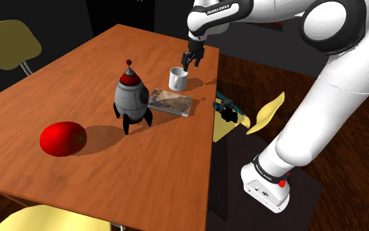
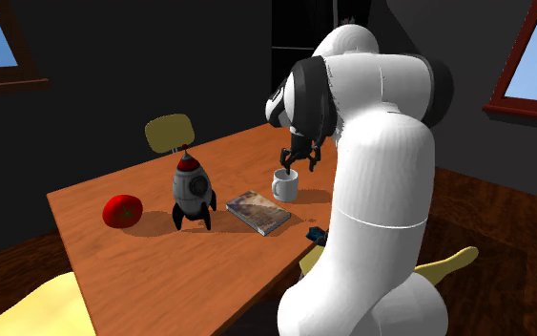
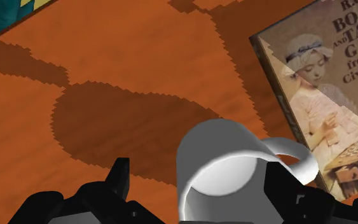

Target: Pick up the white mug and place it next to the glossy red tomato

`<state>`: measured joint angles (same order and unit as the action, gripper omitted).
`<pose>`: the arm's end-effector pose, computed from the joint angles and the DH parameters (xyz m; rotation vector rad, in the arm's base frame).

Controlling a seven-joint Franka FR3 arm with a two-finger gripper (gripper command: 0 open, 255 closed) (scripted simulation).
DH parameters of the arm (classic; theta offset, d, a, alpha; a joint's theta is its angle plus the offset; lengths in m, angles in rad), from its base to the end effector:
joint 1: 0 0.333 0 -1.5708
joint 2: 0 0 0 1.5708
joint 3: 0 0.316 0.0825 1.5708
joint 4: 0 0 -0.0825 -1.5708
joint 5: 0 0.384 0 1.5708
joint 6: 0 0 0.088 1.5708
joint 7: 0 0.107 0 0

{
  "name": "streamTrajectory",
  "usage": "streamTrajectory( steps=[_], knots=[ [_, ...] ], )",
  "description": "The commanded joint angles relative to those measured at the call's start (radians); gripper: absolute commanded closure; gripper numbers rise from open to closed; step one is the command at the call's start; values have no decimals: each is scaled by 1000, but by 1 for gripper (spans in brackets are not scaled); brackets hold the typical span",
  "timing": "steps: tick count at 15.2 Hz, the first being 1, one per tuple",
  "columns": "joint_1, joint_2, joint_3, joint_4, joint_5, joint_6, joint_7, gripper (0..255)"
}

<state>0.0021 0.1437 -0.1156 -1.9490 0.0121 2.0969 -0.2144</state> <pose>0.5858 -0.0642 0.4079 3.1312 0.1505 0.0065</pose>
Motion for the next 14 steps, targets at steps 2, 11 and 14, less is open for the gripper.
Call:
streamTrajectory(
  steps=[2,11,14],
  knots=[
    [-11,124,4,119,34,14,-37,0],
    [-14,182,8,90,45,102,-46,0],
    [-14,183,8,90,45,102,-46,0]
  ],
)
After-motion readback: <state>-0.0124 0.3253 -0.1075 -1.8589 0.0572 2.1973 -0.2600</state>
